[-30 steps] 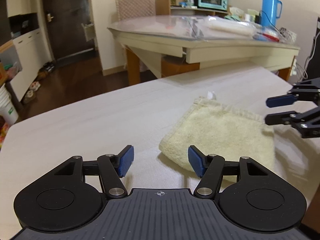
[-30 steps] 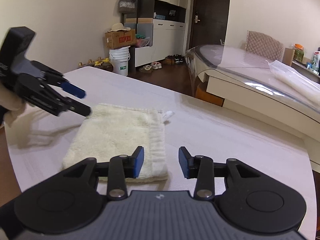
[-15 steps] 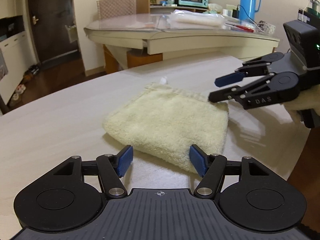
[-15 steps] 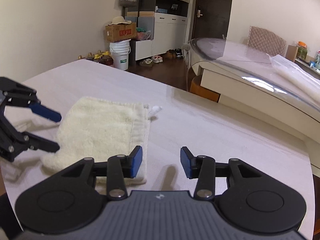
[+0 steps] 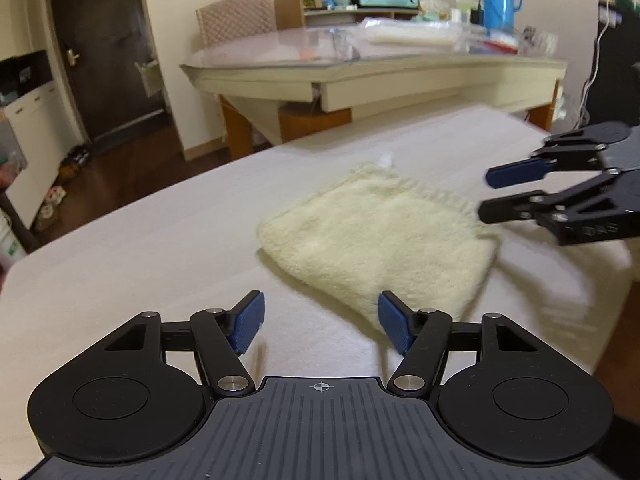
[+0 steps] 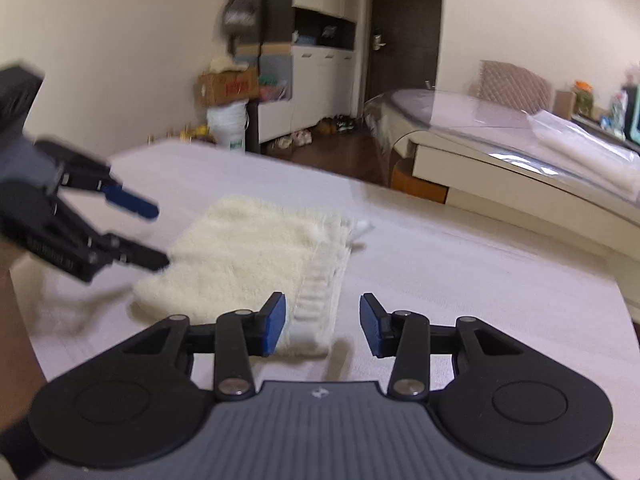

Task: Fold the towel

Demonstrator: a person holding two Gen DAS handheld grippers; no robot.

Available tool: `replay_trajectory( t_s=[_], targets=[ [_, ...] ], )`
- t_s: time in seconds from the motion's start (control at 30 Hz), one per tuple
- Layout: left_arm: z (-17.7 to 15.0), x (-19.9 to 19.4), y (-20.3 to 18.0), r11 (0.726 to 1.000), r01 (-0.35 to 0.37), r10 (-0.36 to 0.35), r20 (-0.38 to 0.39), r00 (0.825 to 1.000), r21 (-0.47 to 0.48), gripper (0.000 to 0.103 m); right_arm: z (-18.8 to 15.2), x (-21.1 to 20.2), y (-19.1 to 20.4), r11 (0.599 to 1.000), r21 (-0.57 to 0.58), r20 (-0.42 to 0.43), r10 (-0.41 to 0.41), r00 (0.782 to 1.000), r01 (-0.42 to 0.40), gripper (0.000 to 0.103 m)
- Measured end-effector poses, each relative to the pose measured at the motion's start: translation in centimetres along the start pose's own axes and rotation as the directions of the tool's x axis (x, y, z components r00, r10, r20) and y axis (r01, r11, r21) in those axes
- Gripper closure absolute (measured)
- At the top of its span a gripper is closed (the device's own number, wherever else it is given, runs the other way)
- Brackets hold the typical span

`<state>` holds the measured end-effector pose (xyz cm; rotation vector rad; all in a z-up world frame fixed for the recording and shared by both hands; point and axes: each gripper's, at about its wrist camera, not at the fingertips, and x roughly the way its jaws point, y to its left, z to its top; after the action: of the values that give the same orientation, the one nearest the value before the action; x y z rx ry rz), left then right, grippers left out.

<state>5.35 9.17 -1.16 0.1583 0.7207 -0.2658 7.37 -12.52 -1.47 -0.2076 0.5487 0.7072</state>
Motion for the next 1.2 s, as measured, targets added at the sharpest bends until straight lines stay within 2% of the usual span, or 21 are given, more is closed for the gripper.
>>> replay_trajectory(
  t_s=[0.1, 0.3, 0.53, 0.67, 0.97, 1.07, 1.13, 1.2],
  targets=[
    [-0.5, -0.7, -1.6, 0.999, 0.032, -0.032, 0.01, 0.999, 0.019, 0.036, 0.4, 0.0, -1.2, 0.999, -0.001, -0.002, -0.036, 0.999, 0.036, 0.056],
    [-1.2, 0.3, -2.1, 0.998, -0.013, 0.013, -0.006, 1.0, 0.058, 0.034, 0.2, 1.5, -1.4, 0.998, -0.043, -0.056, -0.056, 0.997, 0.054, 0.055],
    [-1.6, 0.0, 0.3, 0.999, -0.045, 0.045, -0.02, 0.999, 0.024, 0.034, -0.6, 1.4, 0.6, 0.999, -0.038, -0.055, -0.023, 0.998, 0.021, 0.055],
    [-2.0, 0.0, 0.3, 0.999, -0.043, 0.043, -0.026, 0.999, 0.017, 0.034, -0.5, 1.5, 0.8, 0.999, -0.042, -0.053, -0.031, 0.998, 0.029, 0.055],
    [-2.6, -0.1, 0.0, 0.997, -0.065, 0.064, -0.024, 0.998, -0.05, 0.032, -1.7, -0.7, 1.2, 0.998, 0.041, -0.017, -0.054, 0.998, 0.054, 0.05],
    [-2.7, -0.1, -0.2, 0.994, -0.087, 0.085, -0.028, 0.996, -0.061, 0.023, -2.2, -1.2, 1.3, 0.995, 0.07, -0.007, -0.065, 0.998, 0.066, 0.043],
    [-2.8, -0.1, -0.4, 0.992, -0.104, 0.102, -0.028, 0.994, -0.071, 0.012, -2.1, -1.2, 1.4, 0.995, 0.072, -0.001, -0.068, 0.998, 0.068, 0.028],
    [-3.1, -0.2, -0.5, 0.992, -0.095, 0.093, -0.028, 0.995, -0.085, 0.011, -2.0, -1.6, 1.7, 0.995, 0.07, 0.018, -0.076, 0.997, 0.075, 0.022]
  ],
)
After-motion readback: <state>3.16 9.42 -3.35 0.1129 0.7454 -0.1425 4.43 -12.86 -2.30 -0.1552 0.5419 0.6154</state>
